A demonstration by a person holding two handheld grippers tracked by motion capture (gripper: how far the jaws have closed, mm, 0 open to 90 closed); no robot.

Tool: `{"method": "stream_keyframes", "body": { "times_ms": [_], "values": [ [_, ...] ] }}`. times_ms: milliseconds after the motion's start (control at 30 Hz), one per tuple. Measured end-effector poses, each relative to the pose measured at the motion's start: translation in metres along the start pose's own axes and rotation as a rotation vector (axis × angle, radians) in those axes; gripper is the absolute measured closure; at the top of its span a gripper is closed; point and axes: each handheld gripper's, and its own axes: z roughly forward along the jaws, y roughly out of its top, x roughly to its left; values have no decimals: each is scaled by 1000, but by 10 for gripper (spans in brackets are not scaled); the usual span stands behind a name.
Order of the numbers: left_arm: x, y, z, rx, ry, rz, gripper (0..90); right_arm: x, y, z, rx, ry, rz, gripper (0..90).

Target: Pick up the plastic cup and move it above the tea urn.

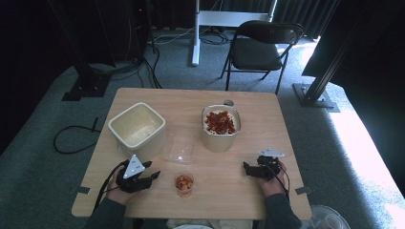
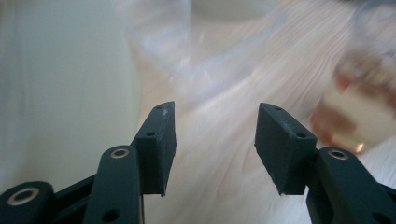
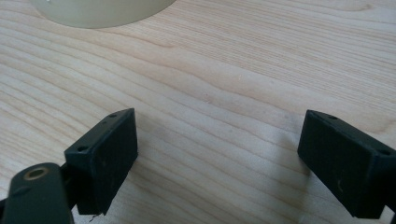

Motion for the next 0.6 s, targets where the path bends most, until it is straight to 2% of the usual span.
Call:
{"method": "stream_keyframes", "body": {
  "times_ms": [167,233,267,400,533,600],
  "values": [
    [3,27,18,7,23,33,514,0,0,0,0,0,0,114],
    [5,32,27,7,0,41,515,0,0,0,0,0,0,114],
    [5,32,31,8,-17,42,515,0,0,0,0,0,0,114],
    [5,32,49,45,-25,81,517,0,0,0,1,0,0,114],
    [2,32,58,53,-37,124,520,0,0,0,0,0,0,114],
    [0,32,63,72,-46,142,538,0,0,0,0,0,1,114]
  ]
}}
